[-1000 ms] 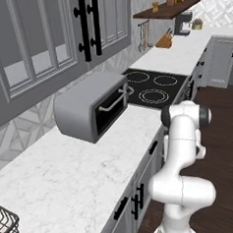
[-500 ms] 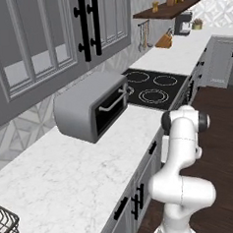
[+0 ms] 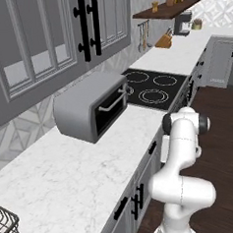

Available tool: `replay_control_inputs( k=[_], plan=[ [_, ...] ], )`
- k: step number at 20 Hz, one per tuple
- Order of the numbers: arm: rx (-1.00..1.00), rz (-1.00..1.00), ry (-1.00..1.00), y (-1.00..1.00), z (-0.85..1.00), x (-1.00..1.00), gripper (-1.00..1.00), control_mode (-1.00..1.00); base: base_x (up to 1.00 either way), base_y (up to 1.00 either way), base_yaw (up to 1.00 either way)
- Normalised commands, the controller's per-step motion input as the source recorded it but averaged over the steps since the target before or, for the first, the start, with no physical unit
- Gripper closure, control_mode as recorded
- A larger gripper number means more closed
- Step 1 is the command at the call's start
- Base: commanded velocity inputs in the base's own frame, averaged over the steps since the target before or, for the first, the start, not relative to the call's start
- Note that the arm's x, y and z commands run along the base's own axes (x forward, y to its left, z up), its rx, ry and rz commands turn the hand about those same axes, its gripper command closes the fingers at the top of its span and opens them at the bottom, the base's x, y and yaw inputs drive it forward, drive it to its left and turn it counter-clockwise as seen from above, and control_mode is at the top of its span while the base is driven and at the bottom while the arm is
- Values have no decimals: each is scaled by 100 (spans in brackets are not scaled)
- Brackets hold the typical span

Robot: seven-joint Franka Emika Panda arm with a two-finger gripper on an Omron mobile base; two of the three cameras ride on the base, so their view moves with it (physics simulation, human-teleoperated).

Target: Take a straw from the drawer in front and place it inside the glass cup on the dining counter.

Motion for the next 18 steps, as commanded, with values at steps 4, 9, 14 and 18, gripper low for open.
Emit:
replay_control_inputs(
  k=[4, 9, 14, 18],
  plan=[
    [0, 7, 0, 18, 10, -3, -100, -100, 0, 0, 0],
    [0, 8, -4, 7, 5, -18, -100, -100, 0, 0, 0],
    [0, 9, -6, 4, 0, -18, -100, -100, 0, 0, 0],
    [0, 6, -2, 27, 0, 38, -100, -100, 0, 0, 0]
  ],
)
